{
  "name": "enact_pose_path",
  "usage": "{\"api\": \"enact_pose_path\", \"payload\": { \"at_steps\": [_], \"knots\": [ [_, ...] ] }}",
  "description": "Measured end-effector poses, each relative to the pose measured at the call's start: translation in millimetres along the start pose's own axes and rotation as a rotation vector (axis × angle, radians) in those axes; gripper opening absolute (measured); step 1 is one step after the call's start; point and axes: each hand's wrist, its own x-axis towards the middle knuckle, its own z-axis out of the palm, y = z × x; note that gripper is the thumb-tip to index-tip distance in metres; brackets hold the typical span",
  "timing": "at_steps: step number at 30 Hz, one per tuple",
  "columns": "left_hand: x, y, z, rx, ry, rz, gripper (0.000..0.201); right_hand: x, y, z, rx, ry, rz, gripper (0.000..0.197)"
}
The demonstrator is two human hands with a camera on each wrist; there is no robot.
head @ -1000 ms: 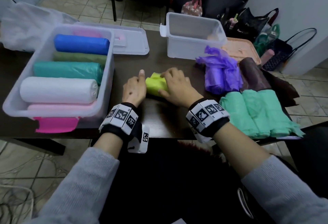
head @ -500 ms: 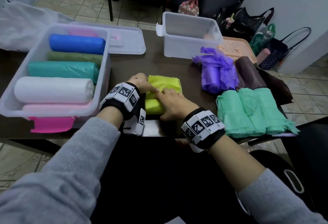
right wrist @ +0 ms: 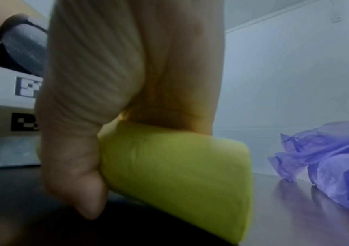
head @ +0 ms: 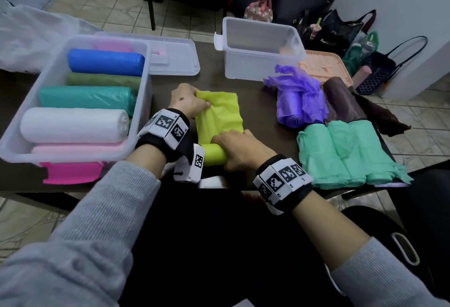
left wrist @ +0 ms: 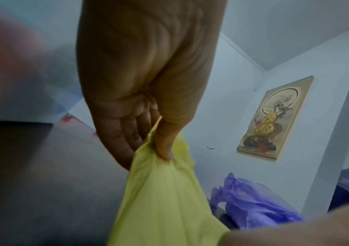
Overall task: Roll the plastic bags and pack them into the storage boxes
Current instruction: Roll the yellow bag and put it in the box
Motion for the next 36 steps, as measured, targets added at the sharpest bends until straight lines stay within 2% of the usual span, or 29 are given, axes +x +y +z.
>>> {"api": "enact_pose_path", "payload": {
  "at_steps": [2,4,5,6,8,10,14,16,28,32,34,36],
  "knots": [
    [-1,-3,3,0.026,0.066,0.044,0.030,3,1,3,0.051,-0.025,0.027,0.048],
    [-3,-5,8,0.160,0.135,0.176,0.037,3,1,4,0.106,-0.043,0.059,0.050],
    [-4,-5,10,0.230,0.095,0.244,0.037,3,2,4,0.118,-0.044,0.061,0.049],
    [-4,-6,13,0.287,-0.001,0.292,0.035,4,2,4,0.116,-0.044,0.055,0.049],
    [-6,-7,20,0.414,-0.243,0.320,0.035,4,4,4,0.077,-0.039,0.022,0.051],
    [-6,-13,26,0.513,-0.407,0.322,0.043,3,4,3,0.049,-0.030,-0.006,0.055],
    [-3,-24,26,0.562,-0.577,0.338,0.059,0,2,-1,0.182,-0.009,-0.027,0.065],
    [-3,-24,21,0.594,-0.608,0.370,0.062,2,0,-4,0.245,-0.002,-0.014,0.058],
    [-2,-20,16,0.584,-0.582,0.389,0.065,4,-6,18,0.305,0.072,0.033,0.056],
    [-5,-22,17,0.550,-0.488,0.352,0.077,1,0,17,0.297,0.120,0.029,0.063],
    [-7,-22,18,0.559,-0.442,0.366,0.080,0,3,10,0.221,0.090,0.033,0.070],
    [-11,-20,17,0.540,-0.363,0.392,0.074,2,5,5,0.219,0.044,0.025,0.075]
  ]
}}
